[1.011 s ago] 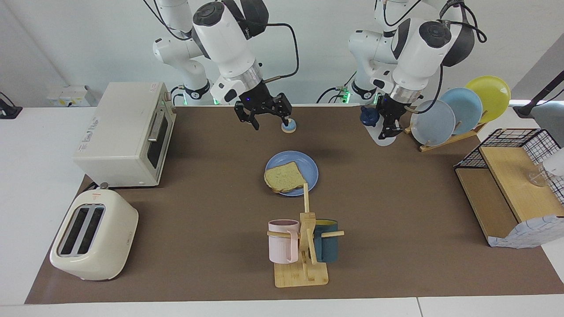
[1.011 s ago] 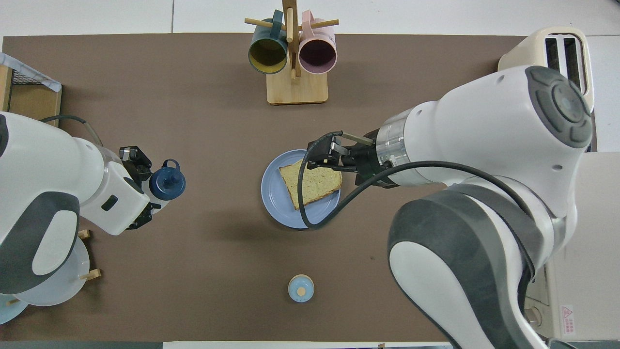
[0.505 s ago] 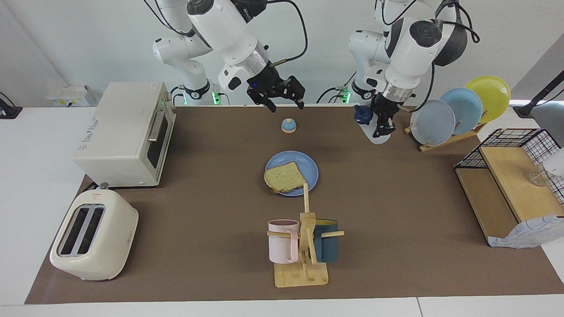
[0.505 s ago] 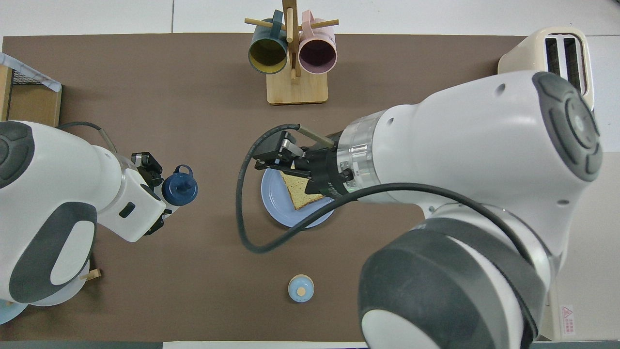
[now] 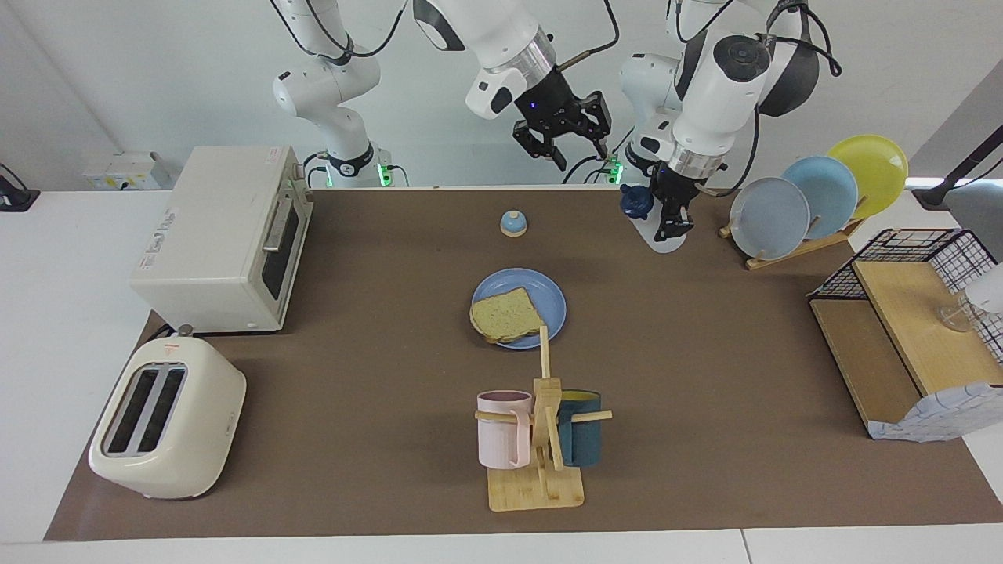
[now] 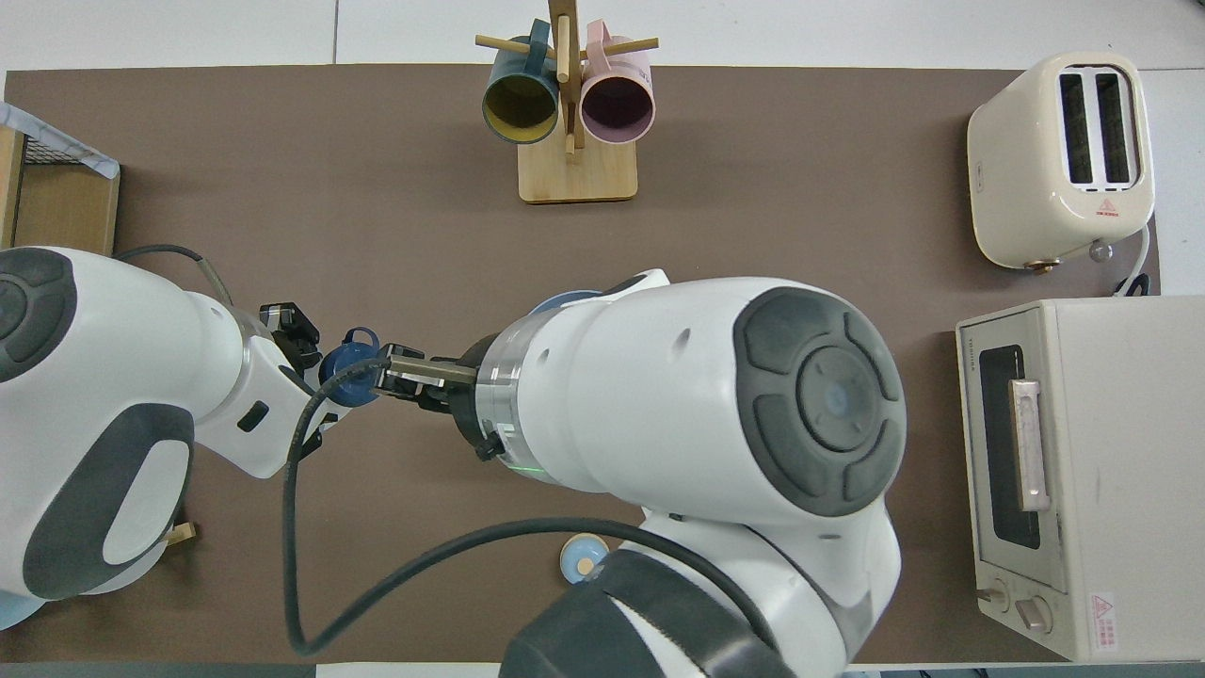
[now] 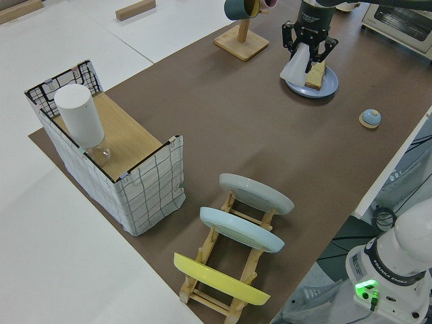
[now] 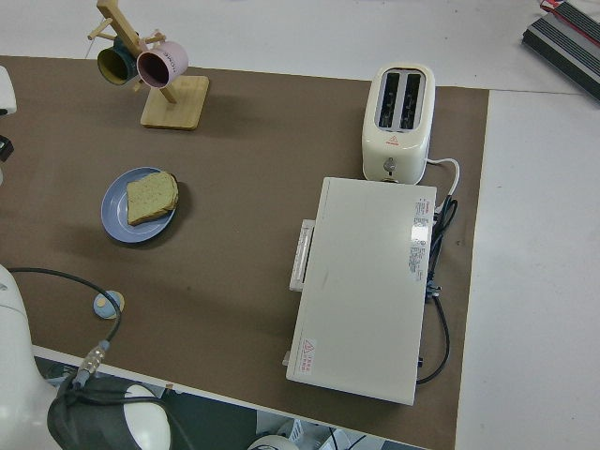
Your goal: Put bread on plate and add seasoning
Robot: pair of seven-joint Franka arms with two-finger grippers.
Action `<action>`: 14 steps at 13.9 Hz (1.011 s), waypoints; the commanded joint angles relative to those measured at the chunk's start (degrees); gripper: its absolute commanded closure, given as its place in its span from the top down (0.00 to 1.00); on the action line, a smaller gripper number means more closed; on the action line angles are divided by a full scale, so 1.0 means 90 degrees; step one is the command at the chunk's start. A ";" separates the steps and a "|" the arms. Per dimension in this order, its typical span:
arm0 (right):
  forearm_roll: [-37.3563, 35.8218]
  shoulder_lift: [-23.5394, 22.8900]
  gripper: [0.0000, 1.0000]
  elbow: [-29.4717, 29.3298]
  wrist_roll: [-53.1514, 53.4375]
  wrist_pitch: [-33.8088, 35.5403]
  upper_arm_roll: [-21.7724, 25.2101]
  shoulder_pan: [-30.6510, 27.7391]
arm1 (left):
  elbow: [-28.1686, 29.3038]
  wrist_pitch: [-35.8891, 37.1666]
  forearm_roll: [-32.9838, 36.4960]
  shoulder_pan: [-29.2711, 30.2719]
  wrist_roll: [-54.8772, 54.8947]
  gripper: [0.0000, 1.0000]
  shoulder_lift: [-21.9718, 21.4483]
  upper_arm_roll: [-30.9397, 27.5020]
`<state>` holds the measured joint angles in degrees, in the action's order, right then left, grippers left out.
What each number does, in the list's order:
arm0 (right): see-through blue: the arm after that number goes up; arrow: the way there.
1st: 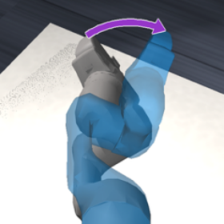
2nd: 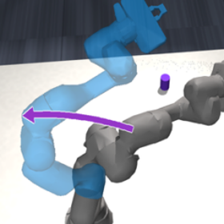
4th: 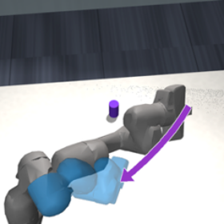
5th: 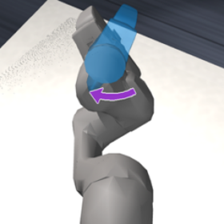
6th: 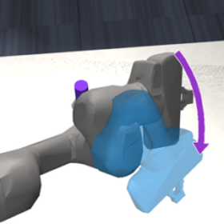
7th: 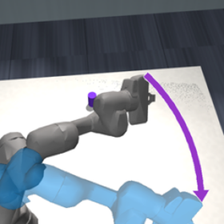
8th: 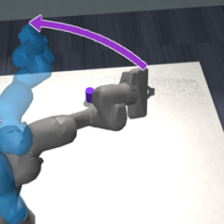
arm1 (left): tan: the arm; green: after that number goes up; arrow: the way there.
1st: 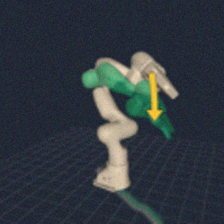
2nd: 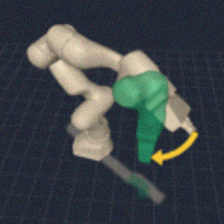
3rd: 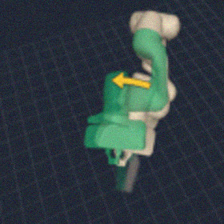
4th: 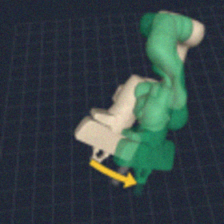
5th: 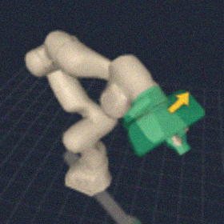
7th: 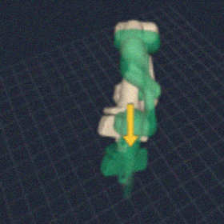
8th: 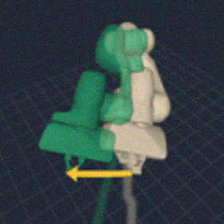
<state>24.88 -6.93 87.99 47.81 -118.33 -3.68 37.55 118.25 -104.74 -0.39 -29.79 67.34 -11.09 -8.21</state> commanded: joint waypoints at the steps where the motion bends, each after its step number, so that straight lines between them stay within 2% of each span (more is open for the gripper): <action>1: -0.0235 -0.0304 0.56 -0.0471 0.0224 -0.0025 -0.0011 0.0075 | 0.0250 -0.0169 0.0112 -0.0098 -0.0256 0.00 -0.0232 -0.0035; 3: -0.0244 -0.0362 0.54 -0.0471 0.0254 -0.0201 -0.0021 0.0075 | 0.0240 -0.0169 0.0112 -0.0098 -0.0314 0.00 -0.0232 -0.0035; 5: -0.0254 -0.0470 0.45 -0.0480 0.0254 -0.0337 -0.0011 0.0085 | 0.0240 -0.0169 0.0112 -0.0098 -0.0324 0.00 -0.0232 -0.0035; 8: -0.0245 -0.0548 0.41 -0.0490 0.0322 -0.0572 -0.0021 0.0095 | 0.0240 -0.0169 0.0112 -0.0098 -0.0324 0.00 -0.0232 -0.0035; 14: -0.0264 -0.0695 0.41 -0.0558 0.0410 -0.0856 -0.0021 0.0114 | 0.0240 -0.0179 0.0102 -0.0098 -0.0334 0.00 -0.0232 -0.0035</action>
<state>23.56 -11.63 84.85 49.61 -125.14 -3.68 38.37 118.37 -104.88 -0.39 -29.79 65.56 -11.23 -8.21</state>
